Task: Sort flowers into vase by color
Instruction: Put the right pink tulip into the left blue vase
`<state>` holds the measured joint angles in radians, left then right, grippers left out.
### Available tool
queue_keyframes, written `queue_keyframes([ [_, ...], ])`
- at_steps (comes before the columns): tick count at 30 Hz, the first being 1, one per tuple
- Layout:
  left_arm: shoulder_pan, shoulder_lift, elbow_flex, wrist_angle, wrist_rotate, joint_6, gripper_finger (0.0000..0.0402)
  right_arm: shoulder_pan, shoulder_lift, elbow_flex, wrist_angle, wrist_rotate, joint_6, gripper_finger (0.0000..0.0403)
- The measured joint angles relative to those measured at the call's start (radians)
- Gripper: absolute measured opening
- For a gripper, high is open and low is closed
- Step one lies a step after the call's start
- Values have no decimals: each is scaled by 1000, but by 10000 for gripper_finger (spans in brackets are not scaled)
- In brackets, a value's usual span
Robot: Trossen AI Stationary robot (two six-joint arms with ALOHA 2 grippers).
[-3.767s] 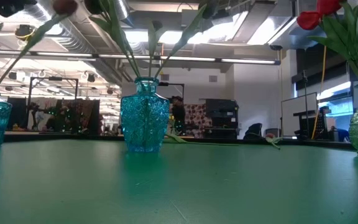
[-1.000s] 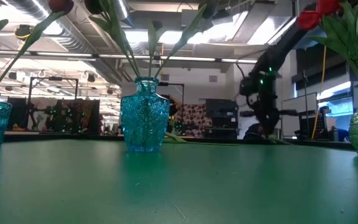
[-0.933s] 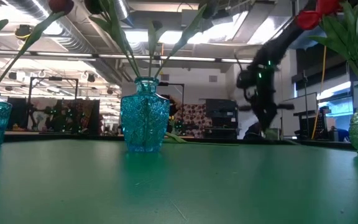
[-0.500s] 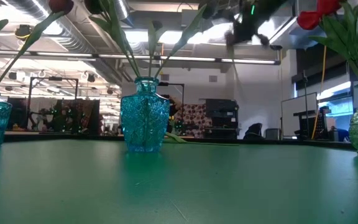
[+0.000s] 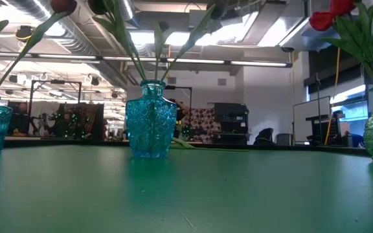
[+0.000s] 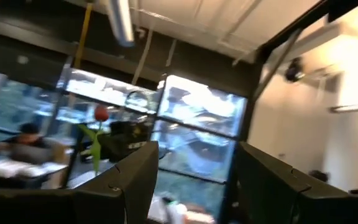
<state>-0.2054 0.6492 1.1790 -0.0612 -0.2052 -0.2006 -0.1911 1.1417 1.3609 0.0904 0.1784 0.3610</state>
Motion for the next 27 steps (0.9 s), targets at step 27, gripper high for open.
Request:
queue_keyframes([
  [27, -46, 402, 0, 183, -274, -177, 208, 221, 10, 0, -61, -441, 73, 8],
])
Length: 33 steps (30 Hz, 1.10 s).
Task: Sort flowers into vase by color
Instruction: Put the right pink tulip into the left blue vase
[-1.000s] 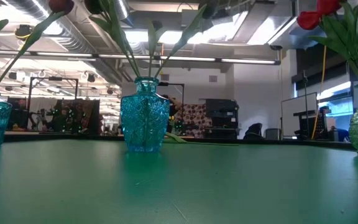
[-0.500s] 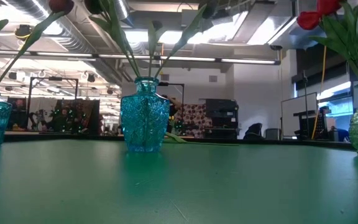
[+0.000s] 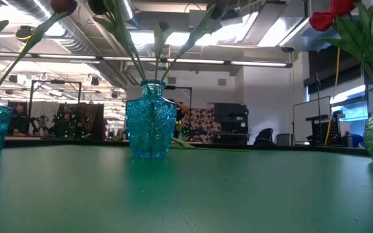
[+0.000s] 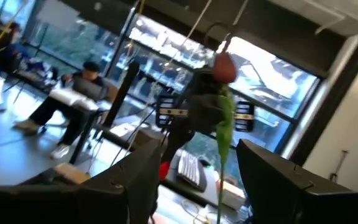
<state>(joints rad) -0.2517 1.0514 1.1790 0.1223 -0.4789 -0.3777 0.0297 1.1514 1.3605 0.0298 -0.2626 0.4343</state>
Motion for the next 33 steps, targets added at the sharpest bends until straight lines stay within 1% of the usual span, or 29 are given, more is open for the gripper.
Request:
queue_keyframes([
  [3, 0, 38, 0, -10, -20, -23, 208, 57, 52, 0, 5, 109, -57, 8],
  [7, 1, 90, 0, -8, -26, -31, 208, 101, 120, 0, 27, 254, -96, 4],
  [10, 1, 129, 0, -10, -1, -8, 208, 103, 161, 0, 76, 310, -91, 6],
  [13, 1, 157, 0, -6, 45, 19, 208, 101, 192, 0, 135, 334, -54, 6],
  [19, 3, 203, 0, -6, 49, 54, 208, 101, 257, 0, 240, 342, -27, 5],
  [25, 2, 207, 0, -6, 54, 74, 208, 101, 317, 0, 331, 298, -12, 4],
  [27, 2, 207, 0, -6, 54, 74, 208, 101, 326, 0, 339, 304, -12, 4],
  [31, 3, 207, 0, -3, 86, 69, 208, 101, 335, 0, 324, 359, -22, 5],
  [33, 3, 207, 0, -3, 89, 65, 208, 101, 335, -1, 324, 364, -38, 5],
])
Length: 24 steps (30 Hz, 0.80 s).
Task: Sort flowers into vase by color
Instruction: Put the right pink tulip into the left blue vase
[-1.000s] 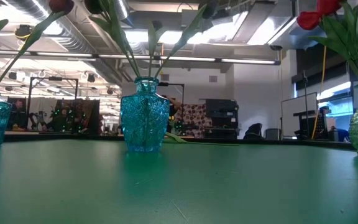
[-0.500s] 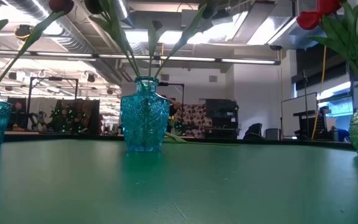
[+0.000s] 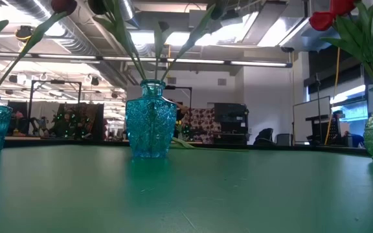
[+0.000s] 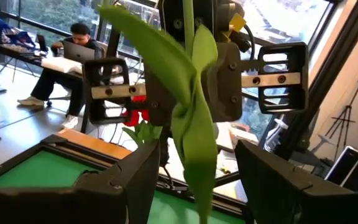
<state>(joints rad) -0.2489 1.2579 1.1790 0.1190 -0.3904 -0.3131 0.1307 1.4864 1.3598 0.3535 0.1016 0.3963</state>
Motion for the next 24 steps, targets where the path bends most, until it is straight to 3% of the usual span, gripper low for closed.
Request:
queue_keyframes([
  [9, 0, 0, 0, -1, -55, -37, 193, 0, -1, 0, -20, 4, -9, 16],
  [13, 0, 0, 0, -4, -77, -52, 140, 0, -1, 0, -43, 34, -10, 19],
  [19, 0, 0, 0, -18, -95, -67, 22, 0, -1, 0, -49, 38, -10, 20],
  [24, 7, 6, 1, -21, -98, -78, 16, 0, -1, 0, -48, 53, -10, 21],
])
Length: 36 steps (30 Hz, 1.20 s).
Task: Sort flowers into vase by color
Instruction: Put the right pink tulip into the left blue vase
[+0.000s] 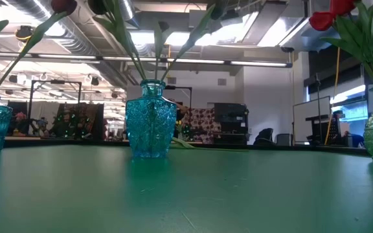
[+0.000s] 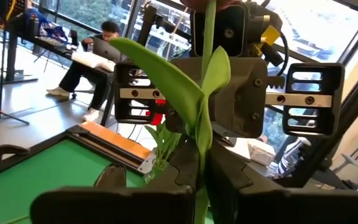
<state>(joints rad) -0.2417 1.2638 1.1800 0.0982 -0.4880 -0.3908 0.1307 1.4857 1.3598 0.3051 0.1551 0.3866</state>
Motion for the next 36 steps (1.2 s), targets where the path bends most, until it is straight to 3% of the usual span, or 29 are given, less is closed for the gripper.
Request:
queue_keyframes([
  [9, -3, 3, 1, 7, 0, 39, 5, 0, -1, 0, 0, 8, 0, 40],
  [18, -53, -112, 0, 7, 8, 196, 2, 1, -88, 0, -3, -20, -67, 185],
  [23, -107, -270, 0, -127, 33, 266, 1, 1, -167, 2, -62, -6, -137, 238],
  [30, -222, -497, 0, -379, 34, 255, 1, 1, -245, 2, -172, 44, -167, 246],
  [36, -286, -601, 0, -587, 42, 236, 0, 1, -254, 2, -255, 161, -133, 235],
])
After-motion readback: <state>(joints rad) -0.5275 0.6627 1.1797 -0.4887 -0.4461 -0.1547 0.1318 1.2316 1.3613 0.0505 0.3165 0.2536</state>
